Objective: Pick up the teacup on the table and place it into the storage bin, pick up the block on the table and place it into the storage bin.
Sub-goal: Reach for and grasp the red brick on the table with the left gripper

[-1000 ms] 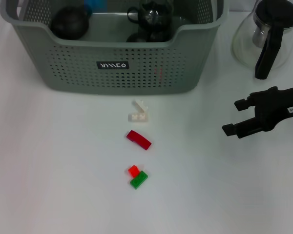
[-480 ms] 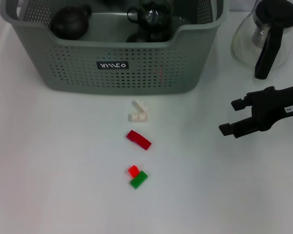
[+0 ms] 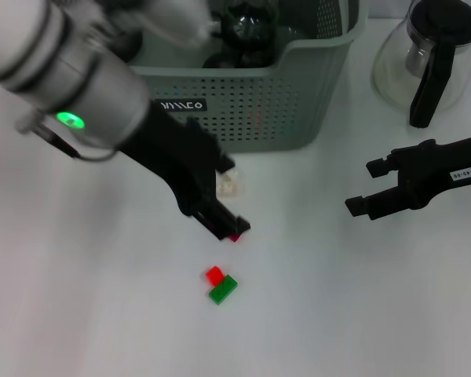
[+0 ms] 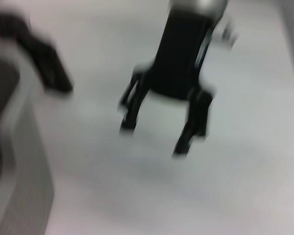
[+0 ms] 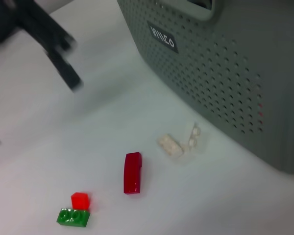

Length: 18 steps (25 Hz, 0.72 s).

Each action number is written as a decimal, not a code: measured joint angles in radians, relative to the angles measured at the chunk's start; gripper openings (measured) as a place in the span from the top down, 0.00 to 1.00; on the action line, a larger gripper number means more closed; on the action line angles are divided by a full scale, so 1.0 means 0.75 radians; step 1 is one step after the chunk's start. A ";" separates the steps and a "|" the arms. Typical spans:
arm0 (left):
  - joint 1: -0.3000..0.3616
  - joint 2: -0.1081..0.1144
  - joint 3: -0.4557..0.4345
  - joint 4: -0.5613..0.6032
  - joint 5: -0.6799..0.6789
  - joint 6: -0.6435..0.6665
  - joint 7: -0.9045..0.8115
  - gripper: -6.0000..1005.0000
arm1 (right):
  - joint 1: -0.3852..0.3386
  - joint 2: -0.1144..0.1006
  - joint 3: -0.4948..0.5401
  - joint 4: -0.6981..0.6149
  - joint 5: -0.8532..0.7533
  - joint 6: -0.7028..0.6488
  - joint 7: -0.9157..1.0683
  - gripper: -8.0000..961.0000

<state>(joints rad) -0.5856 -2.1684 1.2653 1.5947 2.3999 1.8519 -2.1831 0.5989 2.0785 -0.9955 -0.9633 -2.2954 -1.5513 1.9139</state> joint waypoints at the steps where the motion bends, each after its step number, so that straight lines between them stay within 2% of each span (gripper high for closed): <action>1: 0.001 -0.001 0.041 -0.025 0.030 -0.032 -0.039 0.09 | 0.000 0.000 0.000 0.000 -0.001 0.001 0.000 0.02; 4: -0.022 -0.002 0.143 -0.107 0.106 -0.133 -0.240 0.09 | 0.002 -0.001 0.000 0.000 -0.001 0.002 -0.003 0.02; 10: -0.099 -0.004 0.300 -0.218 0.207 -0.198 -0.607 0.09 | 0.017 -0.010 -0.019 -0.002 -0.001 -0.007 -0.033 0.02; 18: -0.152 -0.006 0.397 -0.360 0.228 -0.294 -0.941 0.09 | 0.027 -0.018 -0.066 -0.012 -0.003 -0.023 -0.148 0.02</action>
<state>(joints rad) -0.6998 -2.1732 1.5629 1.3247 2.5709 1.6311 -2.8886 0.6194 2.0653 -1.0453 -0.9723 -2.2978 -1.5686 1.8028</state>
